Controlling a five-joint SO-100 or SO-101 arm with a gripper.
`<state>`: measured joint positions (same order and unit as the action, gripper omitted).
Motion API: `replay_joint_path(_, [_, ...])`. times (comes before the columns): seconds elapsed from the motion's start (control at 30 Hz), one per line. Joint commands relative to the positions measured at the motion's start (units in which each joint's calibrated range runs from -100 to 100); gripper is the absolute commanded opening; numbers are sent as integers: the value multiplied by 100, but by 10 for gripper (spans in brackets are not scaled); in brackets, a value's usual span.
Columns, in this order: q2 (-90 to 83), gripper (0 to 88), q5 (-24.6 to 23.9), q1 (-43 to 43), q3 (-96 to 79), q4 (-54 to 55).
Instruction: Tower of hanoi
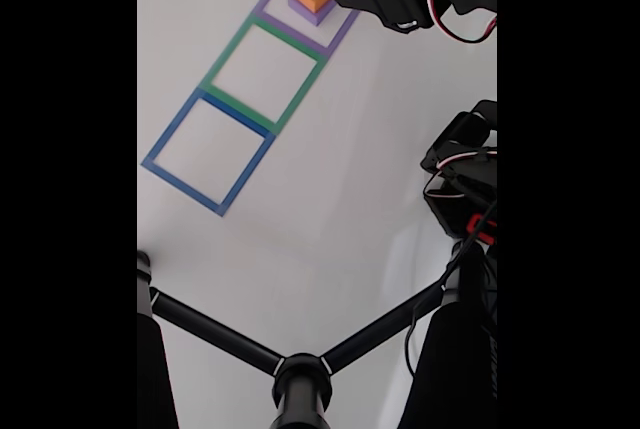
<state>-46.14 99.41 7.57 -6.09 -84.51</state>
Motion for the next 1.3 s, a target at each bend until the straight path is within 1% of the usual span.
replay_joint_path(0.0, [-477,41,59,-211,-954,710])
replay_joint_path(0.23, [-945,39,59,-441,-3309,2573])
replay_joint_path(0.37, [-1018,39,59,-479,-4927,4200])
replay_joint_path(0.43, [-945,39,59,-470,-5727,5228])
replay_joint_path(0.53, [-719,39,59,-460,-6527,6297])
replay_joint_path(0.7, [-17,39,59,-460,-7764,8500])
replay_joint_path(0.9, [1509,39,59,-527,-8209,10759])
replay_joint_path(1.0, [2325,41,59,-556,-8191,11690])
replay_joint_path(1.07, [2761,41,59,-575,-8154,12143])
replay_joint_path(1.27, [3697,42,59,-642,-8082,13050])
